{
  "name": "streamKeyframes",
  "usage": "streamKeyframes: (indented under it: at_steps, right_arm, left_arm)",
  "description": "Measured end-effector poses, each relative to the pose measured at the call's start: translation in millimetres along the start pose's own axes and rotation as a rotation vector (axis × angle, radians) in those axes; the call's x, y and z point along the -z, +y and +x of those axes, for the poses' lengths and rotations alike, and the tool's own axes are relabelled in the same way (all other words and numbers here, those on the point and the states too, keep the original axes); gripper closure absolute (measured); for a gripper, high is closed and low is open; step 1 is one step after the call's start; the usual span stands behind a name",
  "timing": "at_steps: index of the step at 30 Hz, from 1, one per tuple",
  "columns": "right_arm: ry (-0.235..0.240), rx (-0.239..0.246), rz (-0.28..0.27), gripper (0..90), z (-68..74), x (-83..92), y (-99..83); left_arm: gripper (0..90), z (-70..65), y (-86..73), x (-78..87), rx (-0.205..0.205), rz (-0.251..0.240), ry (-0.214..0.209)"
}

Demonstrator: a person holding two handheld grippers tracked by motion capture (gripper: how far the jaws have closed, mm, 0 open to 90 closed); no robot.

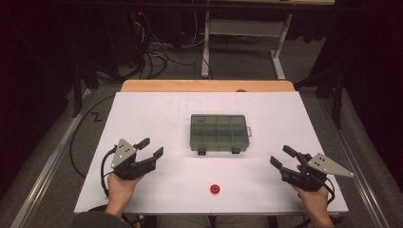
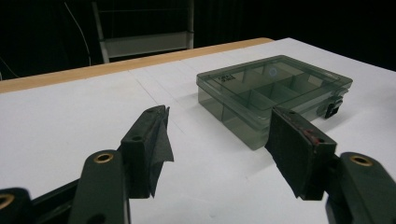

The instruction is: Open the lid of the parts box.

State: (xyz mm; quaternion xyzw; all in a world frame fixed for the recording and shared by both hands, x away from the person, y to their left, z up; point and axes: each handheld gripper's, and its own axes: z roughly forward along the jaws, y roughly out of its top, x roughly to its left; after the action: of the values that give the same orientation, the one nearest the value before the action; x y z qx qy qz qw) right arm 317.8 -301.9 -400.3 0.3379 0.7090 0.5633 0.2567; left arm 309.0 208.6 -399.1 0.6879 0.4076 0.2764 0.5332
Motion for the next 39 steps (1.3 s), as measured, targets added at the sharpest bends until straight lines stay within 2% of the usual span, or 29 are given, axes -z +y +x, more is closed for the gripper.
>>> streamKeyframes:
  at_steps: [6,9,16,23,31,37,39]
  right_arm:
    - [0.002,-0.004,0.0,36.3,0.2,-0.5,0.0]
    - [0.003,-0.003,-0.001,36.3,0.1,-0.5,0.0]
    - [0.0,-0.006,-0.004,36.4,-0.5,-0.2,0.1]
    - [-0.008,0.006,-0.018,37.8,0.5,0.7,0.4]
    - [-0.014,0.006,-0.039,38.3,0.9,2.2,1.1]
    - [-0.02,-0.016,-0.038,38.4,0.2,1.2,1.3]
    - [-0.022,-0.012,-0.036,38.4,0.6,1.2,1.3]
  left_arm:
    - [38.2,-1.1,-0.3,-0.9,-0.007,0.0,-0.002]
    - [39.0,-1.4,0.2,-2.0,0.018,0.017,-0.007]
    - [39.4,0.6,0.0,-2.1,0.031,0.023,-0.019]
    - [38.9,-0.7,0.8,0.6,0.017,-0.004,-0.003]
    - [37.9,-2.4,1.4,0.3,0.004,-0.004,-0.002]
    - [38.6,-0.3,2.0,1.3,0.032,-0.018,-0.013]
    - [38.8,-0.5,2.1,1.8,0.029,-0.022,-0.012]
